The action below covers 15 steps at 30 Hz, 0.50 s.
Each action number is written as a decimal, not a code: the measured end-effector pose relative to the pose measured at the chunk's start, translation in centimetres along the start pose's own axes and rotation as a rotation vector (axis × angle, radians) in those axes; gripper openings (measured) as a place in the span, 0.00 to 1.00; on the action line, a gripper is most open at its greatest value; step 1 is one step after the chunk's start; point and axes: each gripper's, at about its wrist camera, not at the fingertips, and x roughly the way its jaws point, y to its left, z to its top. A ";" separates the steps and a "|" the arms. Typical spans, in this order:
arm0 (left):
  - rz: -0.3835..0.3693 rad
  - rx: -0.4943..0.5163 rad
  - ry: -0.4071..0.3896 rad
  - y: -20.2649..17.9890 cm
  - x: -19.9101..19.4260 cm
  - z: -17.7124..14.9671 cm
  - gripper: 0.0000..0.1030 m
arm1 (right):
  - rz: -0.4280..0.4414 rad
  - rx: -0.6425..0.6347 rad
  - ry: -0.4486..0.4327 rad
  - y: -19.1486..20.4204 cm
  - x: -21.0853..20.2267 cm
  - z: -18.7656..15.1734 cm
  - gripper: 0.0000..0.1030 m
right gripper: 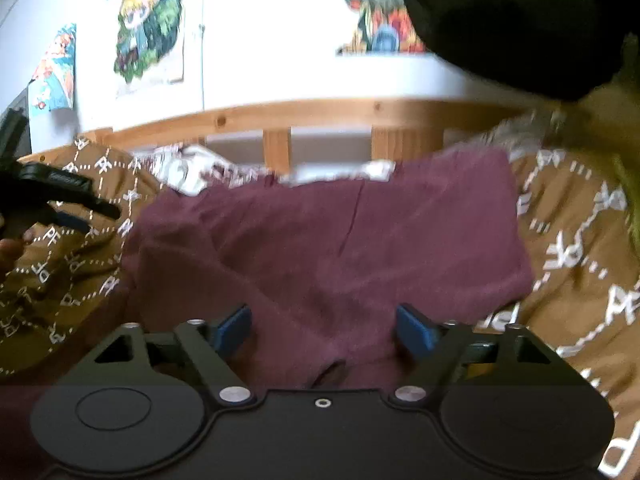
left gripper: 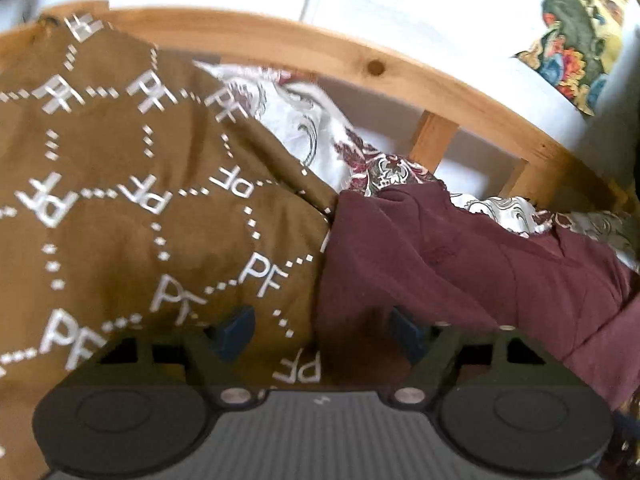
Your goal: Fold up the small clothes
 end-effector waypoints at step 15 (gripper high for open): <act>0.116 0.031 0.025 -3.5 1.2 -1.2 0.03 | 0.031 0.056 0.133 -2.1 -1.7 0.2 0.04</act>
